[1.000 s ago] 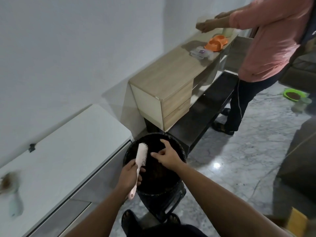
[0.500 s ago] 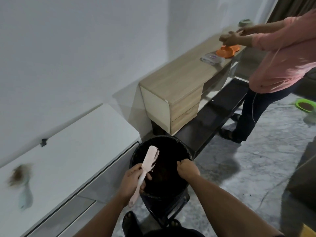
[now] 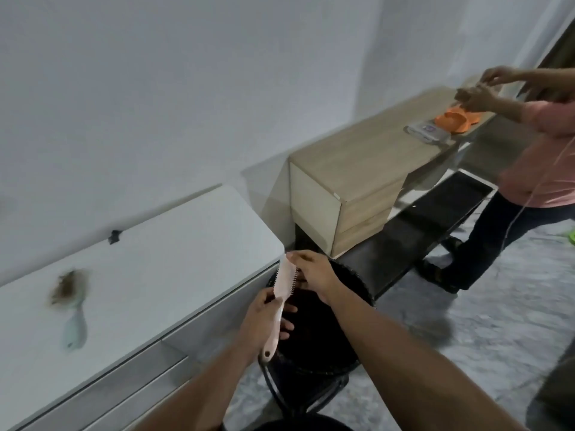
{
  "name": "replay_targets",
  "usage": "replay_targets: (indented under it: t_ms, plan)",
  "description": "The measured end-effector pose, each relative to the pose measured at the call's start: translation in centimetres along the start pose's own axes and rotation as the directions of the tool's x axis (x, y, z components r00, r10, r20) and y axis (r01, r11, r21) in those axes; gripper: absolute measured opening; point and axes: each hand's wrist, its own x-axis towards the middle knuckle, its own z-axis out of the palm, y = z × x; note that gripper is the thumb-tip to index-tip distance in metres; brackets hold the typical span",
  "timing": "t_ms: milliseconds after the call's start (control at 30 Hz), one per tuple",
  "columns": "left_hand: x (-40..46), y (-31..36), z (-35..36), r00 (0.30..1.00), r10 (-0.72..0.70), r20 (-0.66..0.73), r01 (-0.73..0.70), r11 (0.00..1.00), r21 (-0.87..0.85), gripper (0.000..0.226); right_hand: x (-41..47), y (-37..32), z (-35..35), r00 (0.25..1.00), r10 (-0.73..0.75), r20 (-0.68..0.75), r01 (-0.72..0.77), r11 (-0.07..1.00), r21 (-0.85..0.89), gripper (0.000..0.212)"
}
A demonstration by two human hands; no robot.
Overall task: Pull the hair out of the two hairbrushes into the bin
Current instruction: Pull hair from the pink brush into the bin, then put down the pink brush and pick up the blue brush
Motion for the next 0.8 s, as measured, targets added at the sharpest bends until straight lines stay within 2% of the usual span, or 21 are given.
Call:
replay_targets:
  t_ms: [100, 167, 233, 300, 400, 500, 633, 800]
  plan:
    - [-0.4, 1.3, -3.4, 0.993, 0.024, -0.112, -0.026, 1.0, -0.015, 0.027, 2.3, -2.9, 4.9, 0.998, -0.058, -0.036, 0.056, 0.997, -0.057, 0.026]
    - [-0.5, 1.9, -6.2, 0.971, 0.079, -0.228, -0.076, 0.997, 0.022, 0.026, 3.8, -4.5, 8.5, 0.998, -0.057, -0.029, 0.054, 0.993, -0.108, 0.035]
    - [-0.7, 2.3, -10.8, 0.914, 0.149, -0.378, -0.123, 0.988, 0.093, 0.02, 5.2, -6.0, 13.8, 0.998, -0.063, 0.006, 0.063, 0.986, -0.156, 0.04]
    - [-0.8, 3.2, -14.0, 0.853, 0.21, -0.478, -0.124, 0.971, 0.205, 0.018, 6.3, -7.1, 17.6, 0.996, -0.085, 0.041, 0.092, 0.974, -0.207, 0.035]
    - [-1.2, 4.2, -20.4, 0.765, 0.281, -0.58, -0.072, 0.932, 0.356, 0.04, 7.4, -8.0, 25.3, 0.986, -0.085, 0.143, 0.13, 0.932, -0.339, 0.019]
    - [-1.3, 4.4, -26.0, 0.747, 0.3, -0.593, -0.012, 0.898, 0.439, 0.053, 9.0, -7.6, 32.4, 0.974, -0.035, 0.226, 0.138, 0.877, -0.461, 0.023]
    - [-0.1, 3.6, -31.8, 0.772, 0.26, -0.58, 0.097, 0.853, 0.512, 0.042, 11.0, -5.2, 39.5, 0.957, 0.073, 0.279, 0.101, 0.822, -0.561, 0.04]
    - [2.4, 2.5, -36.2, 0.796, 0.178, -0.578, 0.241, 0.784, 0.573, 0.025, 14.0, -1.4, 45.0, 0.957, 0.123, 0.262, 0.083, 0.751, -0.655, 0.059]
